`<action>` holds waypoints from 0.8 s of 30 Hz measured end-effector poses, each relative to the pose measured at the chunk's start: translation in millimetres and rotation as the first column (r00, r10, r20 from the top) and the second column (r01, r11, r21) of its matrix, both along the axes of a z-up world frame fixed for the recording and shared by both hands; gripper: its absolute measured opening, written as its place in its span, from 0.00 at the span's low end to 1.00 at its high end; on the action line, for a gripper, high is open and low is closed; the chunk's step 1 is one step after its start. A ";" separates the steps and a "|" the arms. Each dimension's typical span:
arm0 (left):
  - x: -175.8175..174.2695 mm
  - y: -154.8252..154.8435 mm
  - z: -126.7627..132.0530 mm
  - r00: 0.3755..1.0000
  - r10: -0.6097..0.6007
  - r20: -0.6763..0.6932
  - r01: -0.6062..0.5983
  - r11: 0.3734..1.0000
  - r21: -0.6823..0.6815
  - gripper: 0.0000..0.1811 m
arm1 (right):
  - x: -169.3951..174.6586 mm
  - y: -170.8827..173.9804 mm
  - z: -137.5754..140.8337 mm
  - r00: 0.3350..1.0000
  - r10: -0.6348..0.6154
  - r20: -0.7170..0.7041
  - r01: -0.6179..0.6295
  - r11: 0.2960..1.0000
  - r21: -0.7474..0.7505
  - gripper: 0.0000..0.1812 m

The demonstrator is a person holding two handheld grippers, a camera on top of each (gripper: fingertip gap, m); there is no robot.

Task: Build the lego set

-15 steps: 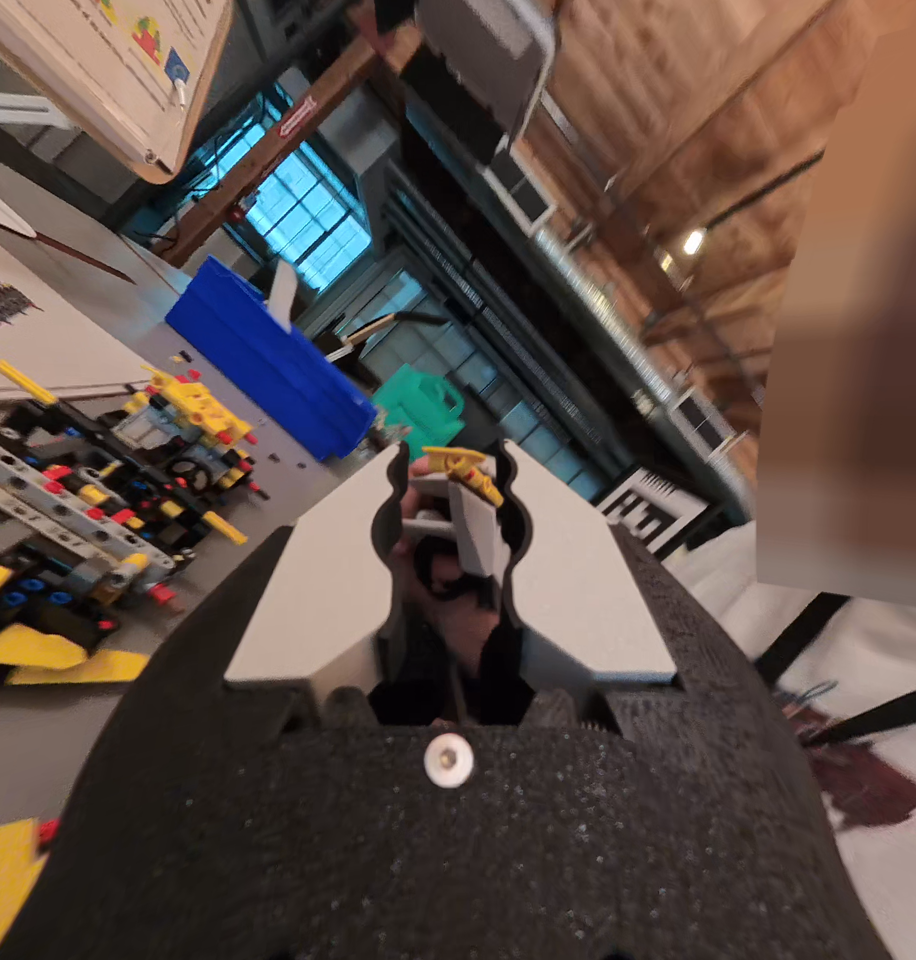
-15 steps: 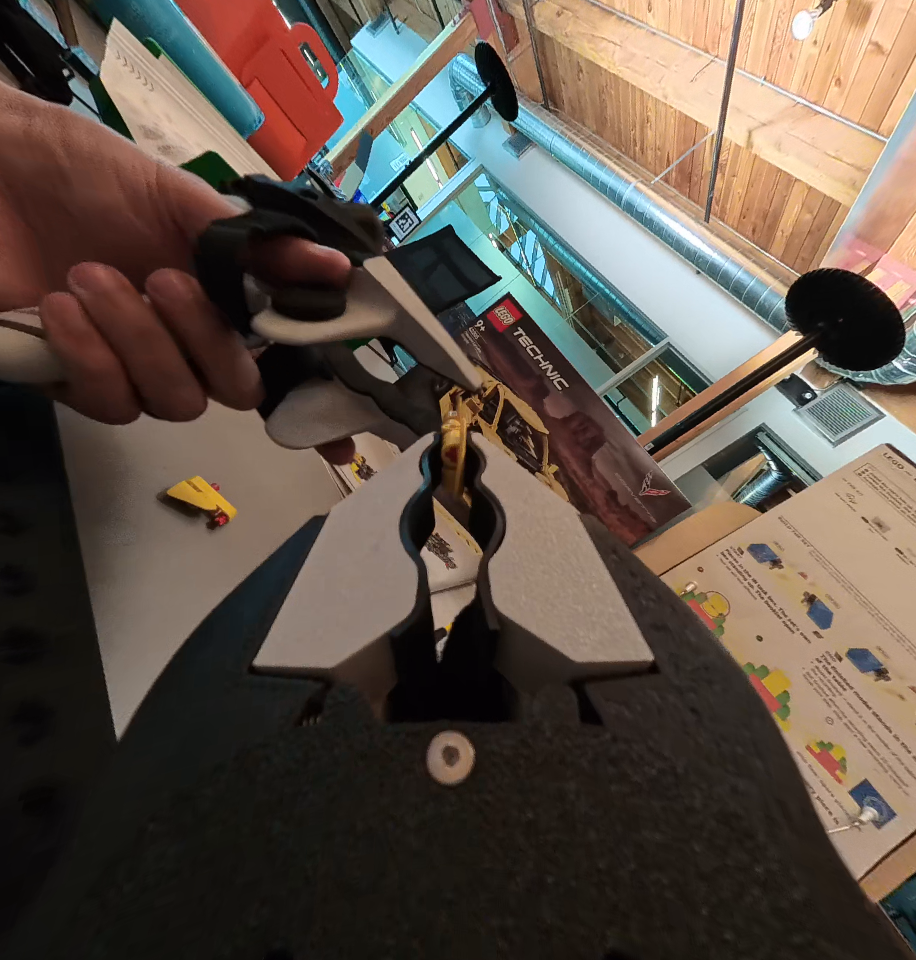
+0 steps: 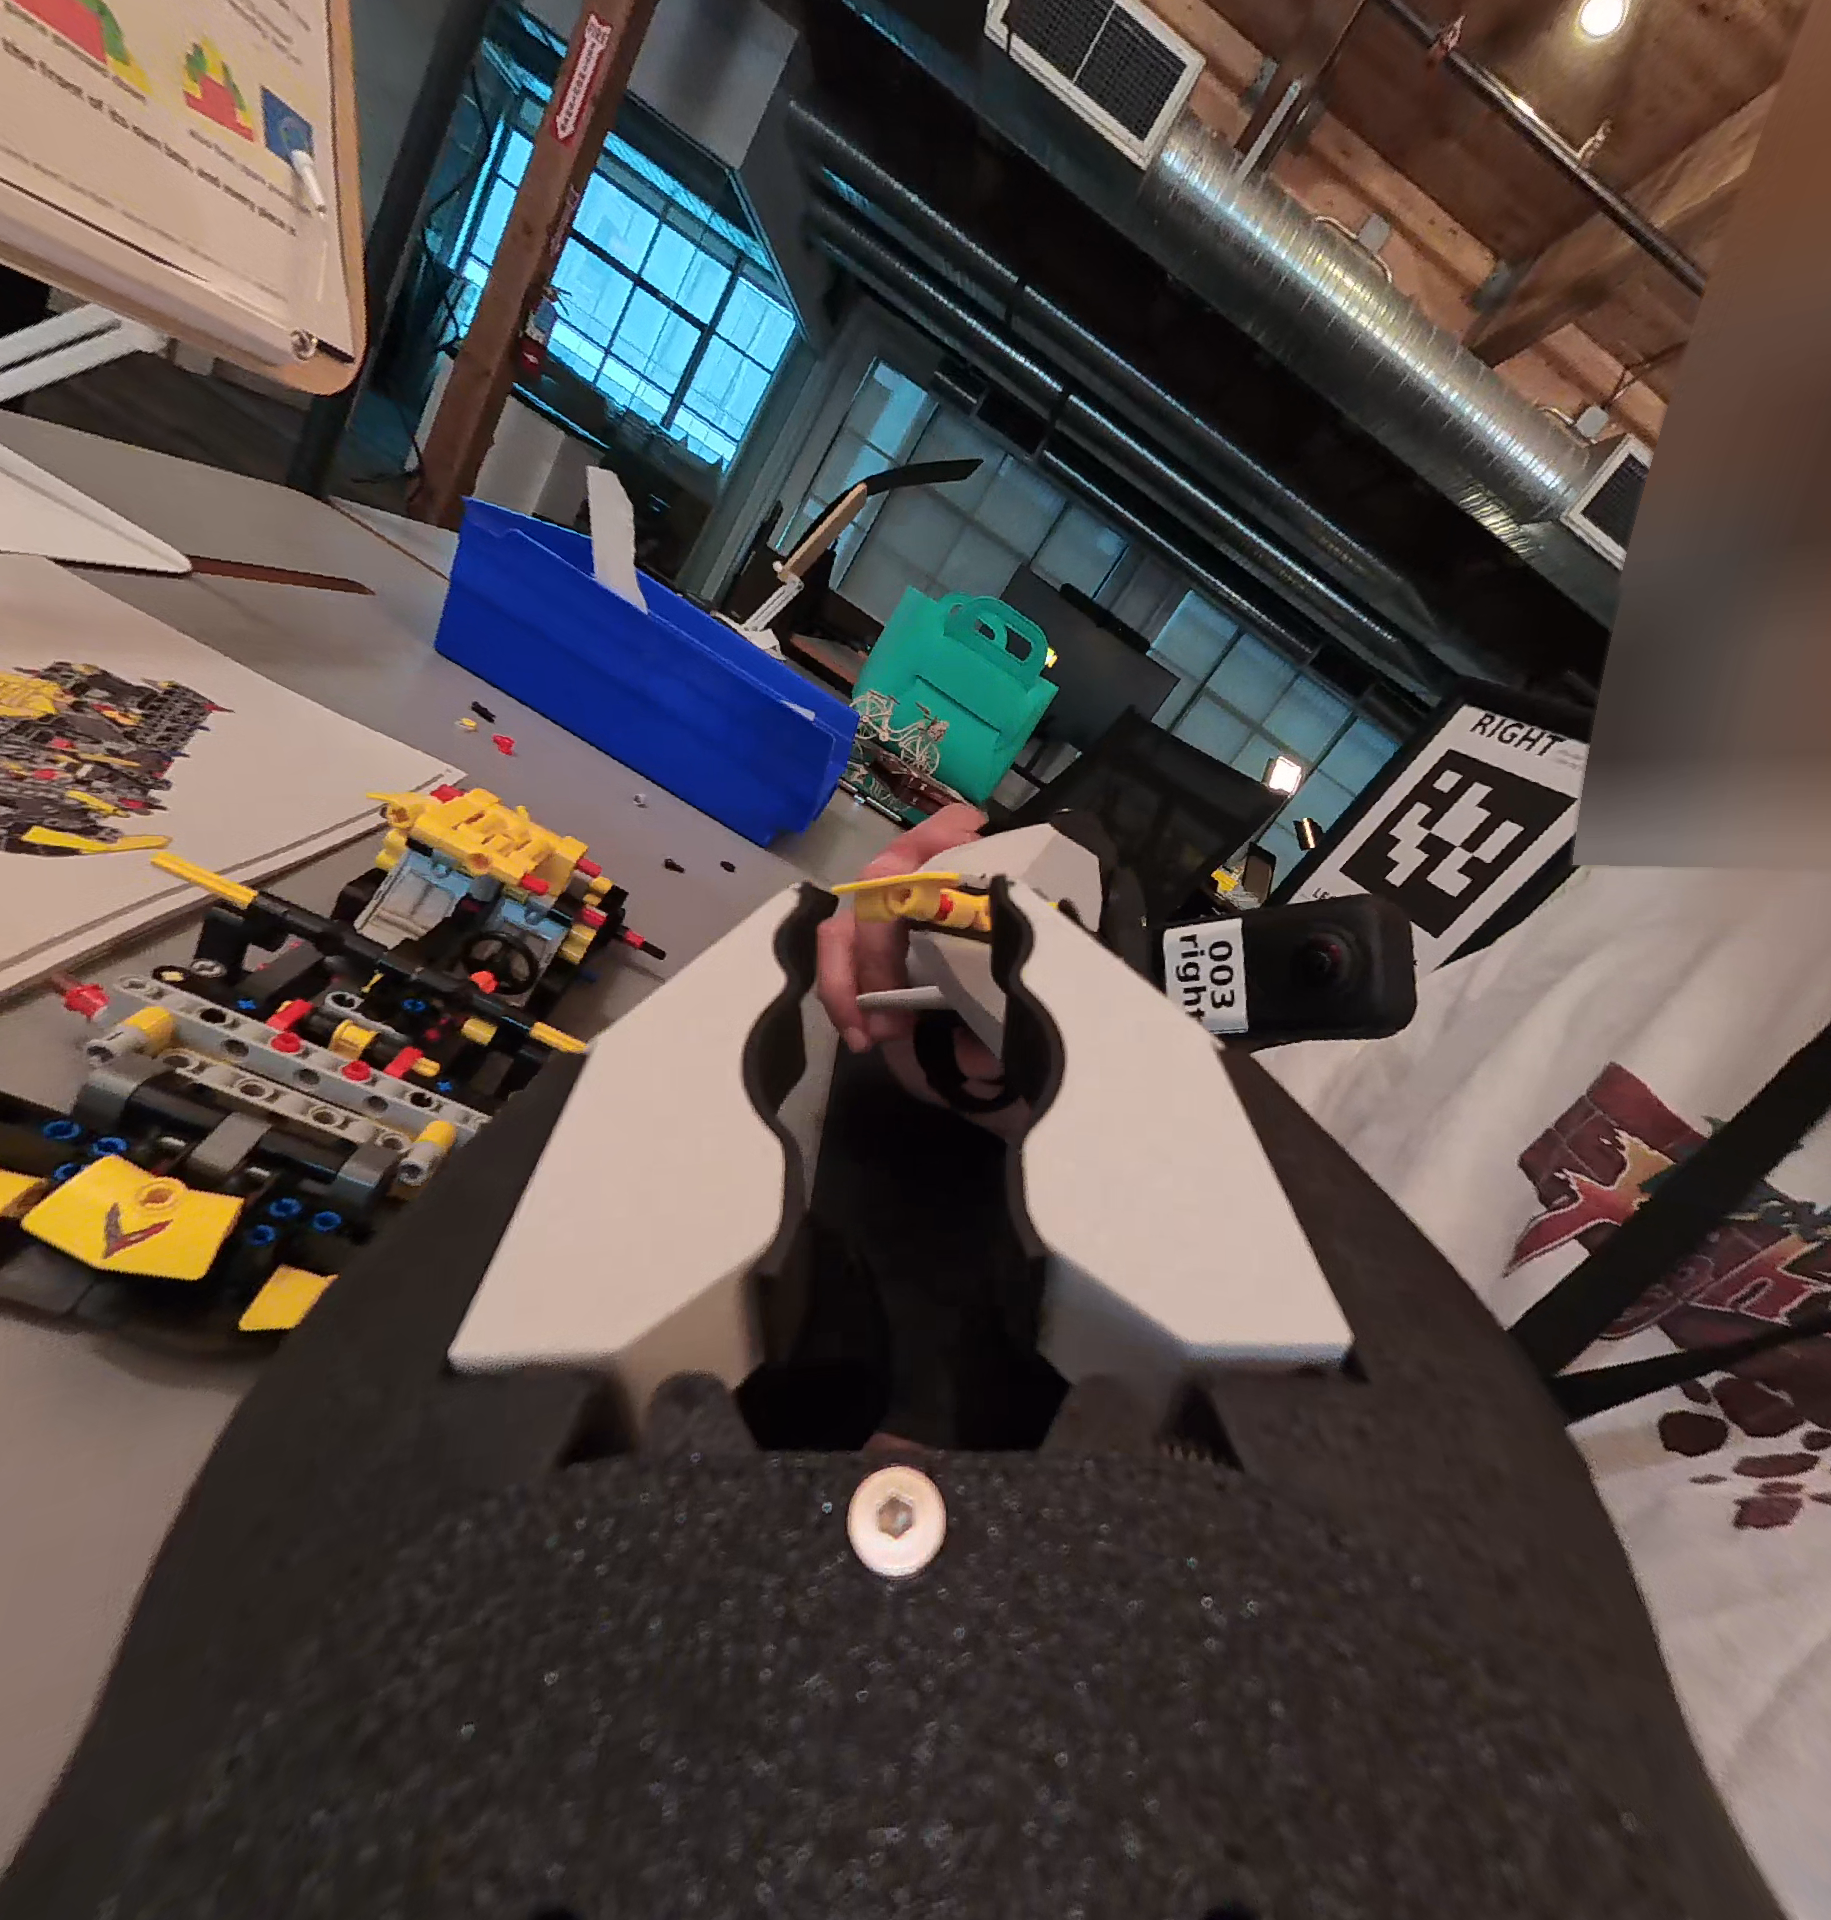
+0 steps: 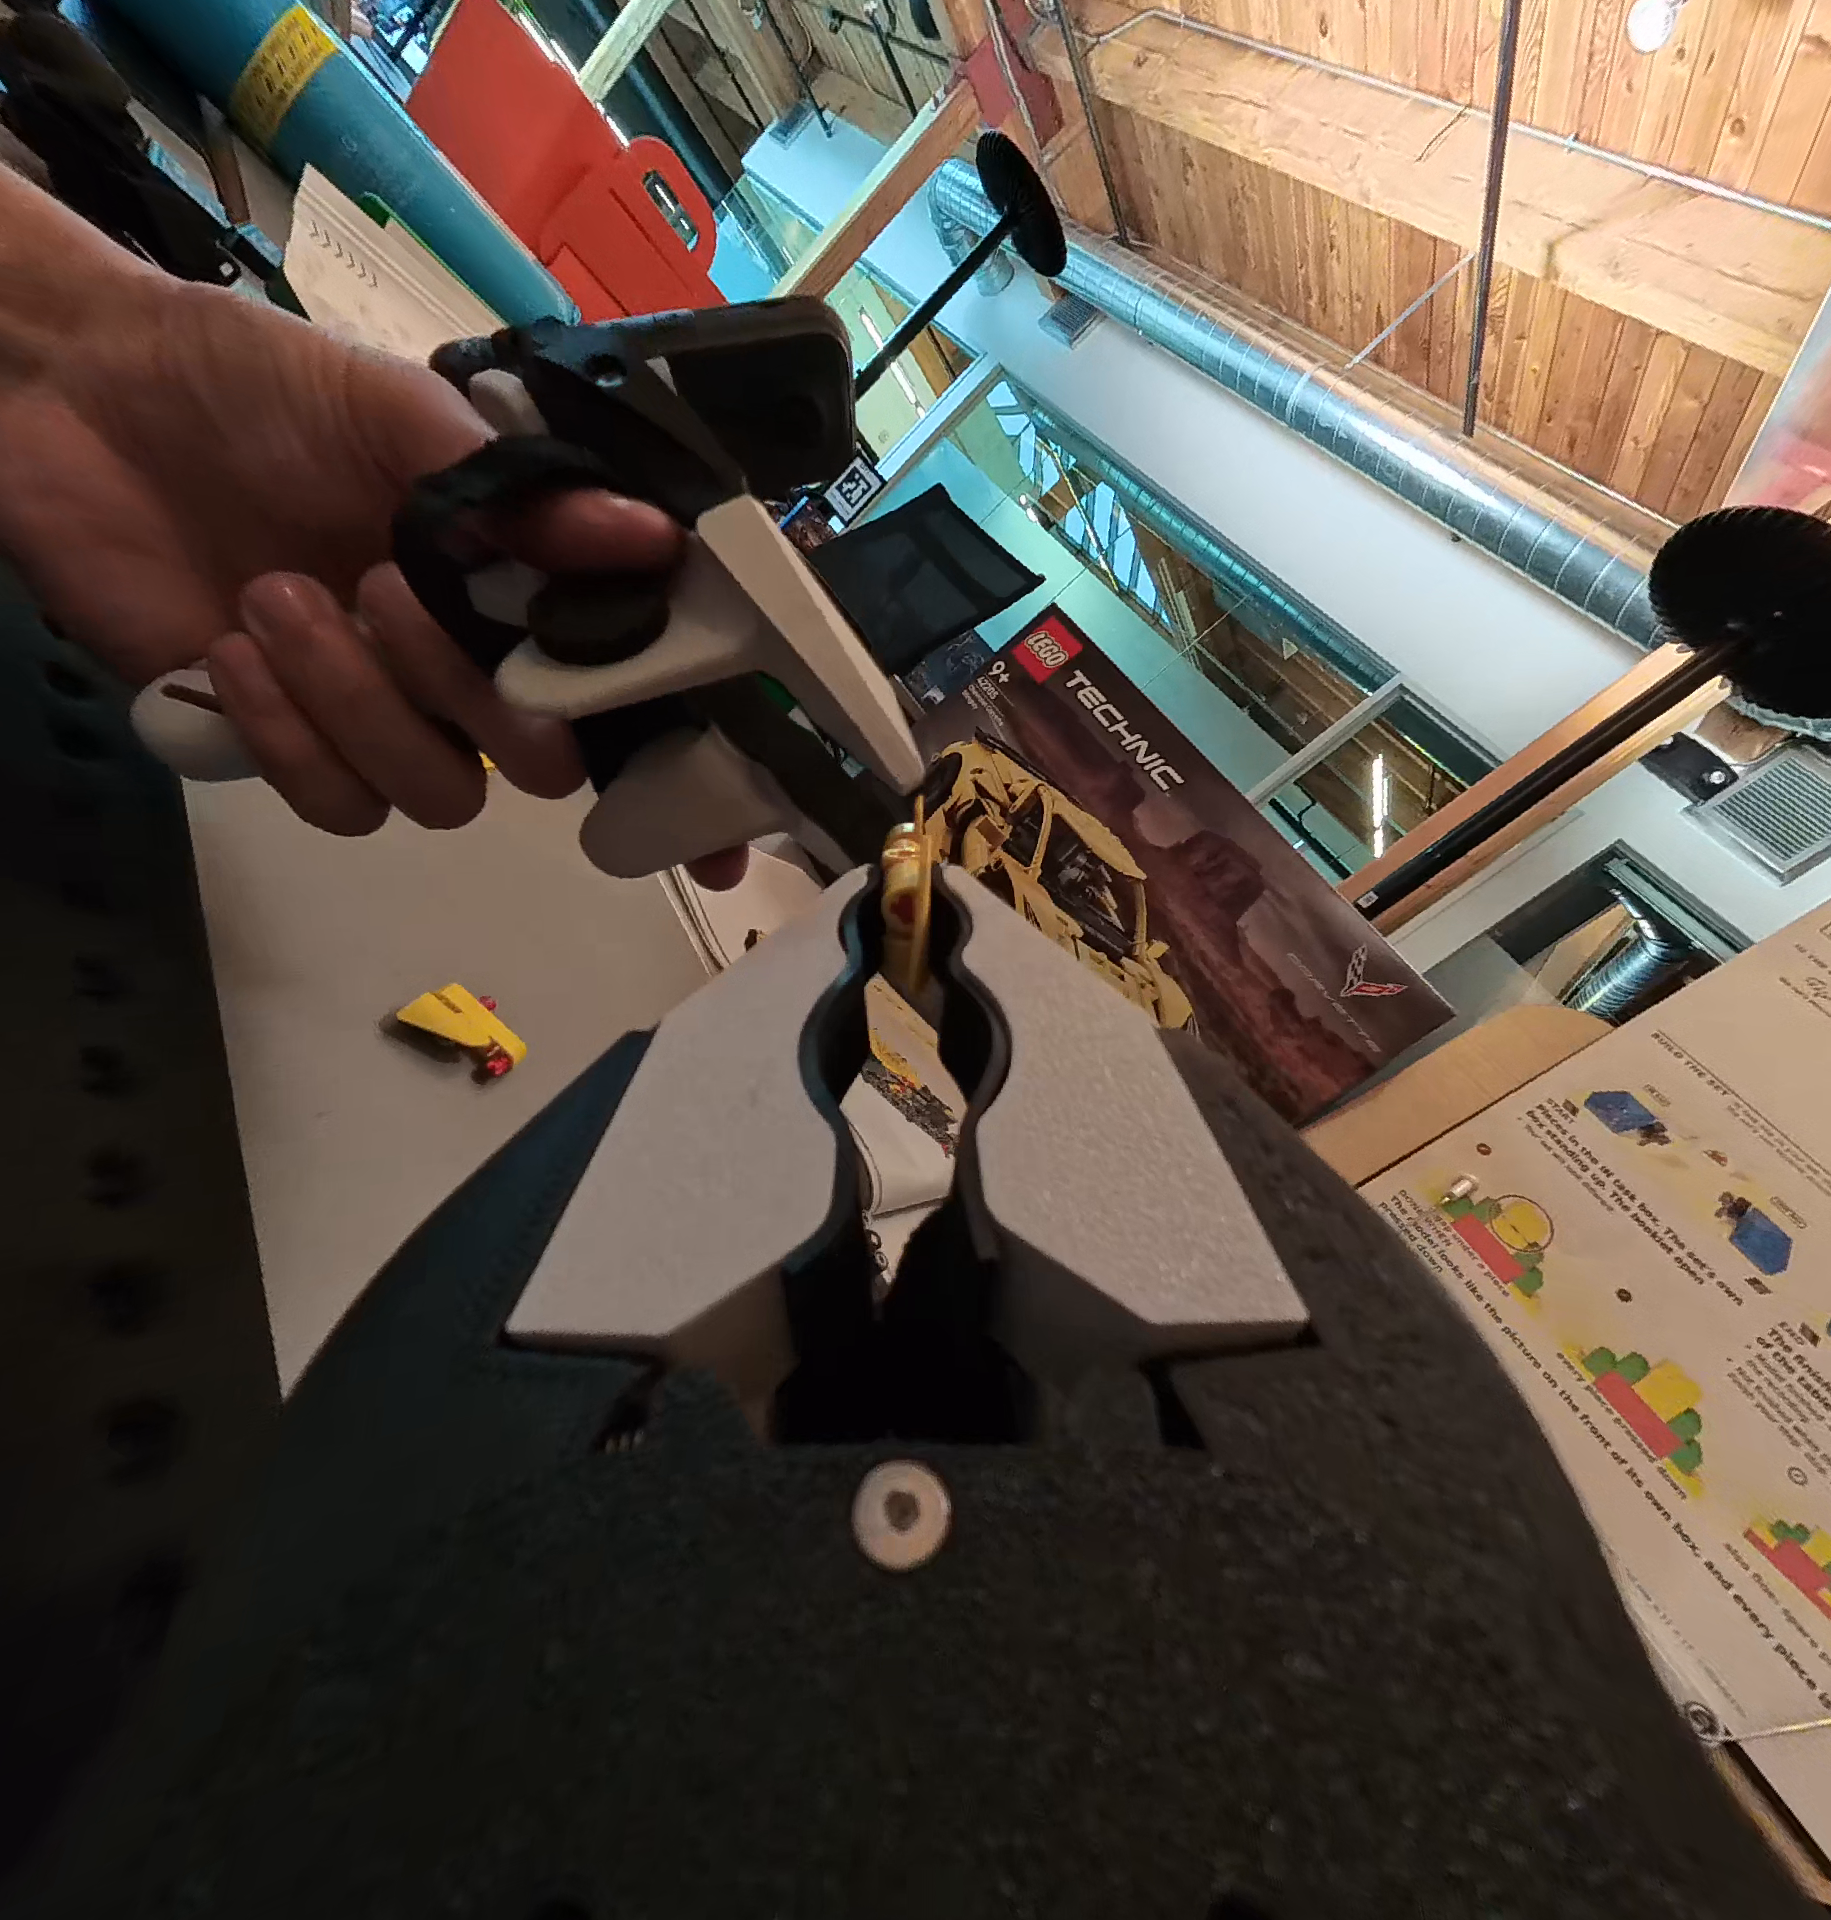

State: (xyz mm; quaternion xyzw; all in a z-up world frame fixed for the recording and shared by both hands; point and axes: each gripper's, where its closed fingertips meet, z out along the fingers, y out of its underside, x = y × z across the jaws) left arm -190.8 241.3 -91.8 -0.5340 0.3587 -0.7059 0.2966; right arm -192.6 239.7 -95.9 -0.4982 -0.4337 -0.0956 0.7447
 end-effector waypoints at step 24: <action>-19.9 12.3 14.5 0.982 -0.012 0.187 0.052 0.977 -0.209 0.13 | 7.4 -5.1 14.5 0.960 0.123 -0.253 -0.154 0.982 -0.105 0.03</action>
